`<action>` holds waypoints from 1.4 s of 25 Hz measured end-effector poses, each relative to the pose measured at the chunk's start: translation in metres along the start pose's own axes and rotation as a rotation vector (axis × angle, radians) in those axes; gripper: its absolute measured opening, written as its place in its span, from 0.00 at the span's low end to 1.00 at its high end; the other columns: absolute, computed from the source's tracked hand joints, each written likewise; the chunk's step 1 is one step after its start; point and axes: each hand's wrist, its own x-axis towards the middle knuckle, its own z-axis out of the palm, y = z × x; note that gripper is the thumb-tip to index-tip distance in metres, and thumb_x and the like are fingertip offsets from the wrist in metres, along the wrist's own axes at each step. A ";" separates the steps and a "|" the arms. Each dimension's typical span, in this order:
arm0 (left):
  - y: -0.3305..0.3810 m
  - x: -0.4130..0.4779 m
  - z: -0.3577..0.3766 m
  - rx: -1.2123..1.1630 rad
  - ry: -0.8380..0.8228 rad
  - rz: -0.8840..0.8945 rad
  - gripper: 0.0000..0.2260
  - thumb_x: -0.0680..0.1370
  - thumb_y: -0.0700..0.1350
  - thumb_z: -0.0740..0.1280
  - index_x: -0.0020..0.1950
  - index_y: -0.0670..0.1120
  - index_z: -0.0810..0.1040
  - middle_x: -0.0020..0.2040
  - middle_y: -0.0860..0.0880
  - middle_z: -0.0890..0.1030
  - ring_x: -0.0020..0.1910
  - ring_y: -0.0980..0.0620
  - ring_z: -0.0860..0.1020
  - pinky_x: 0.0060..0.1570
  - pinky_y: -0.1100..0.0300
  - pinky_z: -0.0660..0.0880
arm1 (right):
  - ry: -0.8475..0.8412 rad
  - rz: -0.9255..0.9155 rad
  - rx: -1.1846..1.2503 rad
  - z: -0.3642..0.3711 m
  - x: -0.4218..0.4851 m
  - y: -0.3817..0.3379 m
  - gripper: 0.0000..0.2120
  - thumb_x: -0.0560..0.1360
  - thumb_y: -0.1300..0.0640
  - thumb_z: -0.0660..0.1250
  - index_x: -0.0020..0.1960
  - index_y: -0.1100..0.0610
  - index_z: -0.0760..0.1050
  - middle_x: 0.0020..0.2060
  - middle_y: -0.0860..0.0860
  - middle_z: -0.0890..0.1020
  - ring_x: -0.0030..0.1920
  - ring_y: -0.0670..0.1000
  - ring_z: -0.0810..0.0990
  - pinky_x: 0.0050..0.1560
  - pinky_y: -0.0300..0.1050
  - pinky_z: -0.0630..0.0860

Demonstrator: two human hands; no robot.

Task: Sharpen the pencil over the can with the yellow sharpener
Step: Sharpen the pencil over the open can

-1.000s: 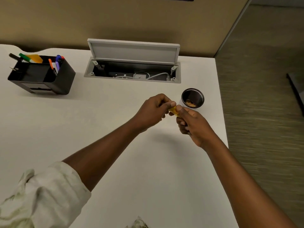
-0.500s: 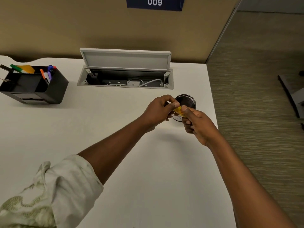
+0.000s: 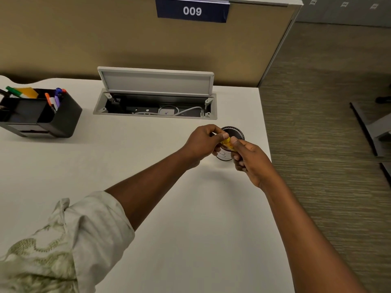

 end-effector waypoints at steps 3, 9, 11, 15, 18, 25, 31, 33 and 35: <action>0.003 0.004 0.004 -0.007 0.024 0.001 0.11 0.80 0.45 0.69 0.55 0.38 0.81 0.40 0.42 0.81 0.37 0.49 0.79 0.38 0.55 0.78 | 0.079 0.007 0.093 -0.001 0.003 -0.001 0.13 0.78 0.45 0.70 0.50 0.55 0.80 0.30 0.48 0.77 0.29 0.45 0.70 0.27 0.38 0.68; 0.003 0.009 0.014 -0.019 0.094 -0.010 0.10 0.79 0.47 0.70 0.53 0.40 0.80 0.41 0.43 0.83 0.37 0.49 0.80 0.41 0.52 0.80 | 0.228 0.093 0.410 0.005 0.009 -0.001 0.12 0.76 0.51 0.74 0.53 0.59 0.81 0.29 0.49 0.76 0.25 0.43 0.70 0.25 0.37 0.70; 0.002 0.011 0.014 -0.018 0.101 -0.002 0.09 0.79 0.46 0.70 0.54 0.41 0.80 0.42 0.44 0.83 0.38 0.49 0.81 0.44 0.50 0.81 | 0.244 0.106 0.449 0.006 0.011 -0.001 0.12 0.76 0.53 0.74 0.53 0.60 0.81 0.29 0.49 0.76 0.25 0.43 0.70 0.24 0.37 0.70; -0.002 0.013 0.017 -0.015 0.132 0.015 0.09 0.80 0.45 0.69 0.54 0.41 0.80 0.44 0.44 0.83 0.40 0.49 0.81 0.44 0.51 0.81 | 0.277 0.097 0.438 0.008 0.014 0.001 0.10 0.77 0.53 0.74 0.52 0.60 0.80 0.29 0.50 0.76 0.25 0.44 0.72 0.26 0.37 0.72; -0.001 0.018 0.016 -0.034 0.168 -0.012 0.10 0.80 0.46 0.69 0.55 0.39 0.80 0.43 0.44 0.83 0.37 0.51 0.80 0.42 0.53 0.80 | 0.308 0.067 0.437 0.005 0.019 0.002 0.10 0.78 0.52 0.72 0.51 0.59 0.79 0.29 0.49 0.75 0.25 0.43 0.70 0.26 0.37 0.70; 0.004 0.030 0.019 -0.083 0.182 -0.033 0.11 0.79 0.45 0.70 0.56 0.39 0.81 0.45 0.43 0.83 0.37 0.51 0.80 0.44 0.53 0.82 | 0.298 0.091 0.474 0.001 0.029 0.000 0.08 0.80 0.52 0.70 0.48 0.58 0.80 0.28 0.49 0.76 0.26 0.44 0.72 0.26 0.37 0.70; -0.003 0.030 0.019 -0.112 0.213 -0.079 0.11 0.79 0.46 0.70 0.57 0.41 0.81 0.43 0.45 0.82 0.36 0.52 0.79 0.40 0.56 0.80 | 0.434 -0.051 0.086 -0.011 0.035 -0.002 0.07 0.81 0.51 0.64 0.53 0.53 0.78 0.34 0.50 0.79 0.30 0.46 0.72 0.30 0.41 0.69; -0.006 0.030 0.015 -0.101 0.240 -0.093 0.10 0.79 0.46 0.70 0.56 0.41 0.81 0.42 0.45 0.82 0.36 0.51 0.79 0.44 0.53 0.81 | 0.476 -0.201 -0.329 -0.018 0.036 -0.003 0.07 0.80 0.50 0.65 0.55 0.52 0.76 0.41 0.49 0.81 0.34 0.47 0.76 0.35 0.41 0.70; -0.010 0.029 0.011 -0.101 0.254 -0.105 0.11 0.79 0.46 0.70 0.56 0.40 0.81 0.42 0.44 0.82 0.37 0.50 0.79 0.45 0.51 0.81 | 0.456 -0.360 -0.715 -0.023 0.036 -0.004 0.10 0.79 0.52 0.68 0.57 0.53 0.74 0.44 0.49 0.81 0.36 0.43 0.77 0.33 0.37 0.68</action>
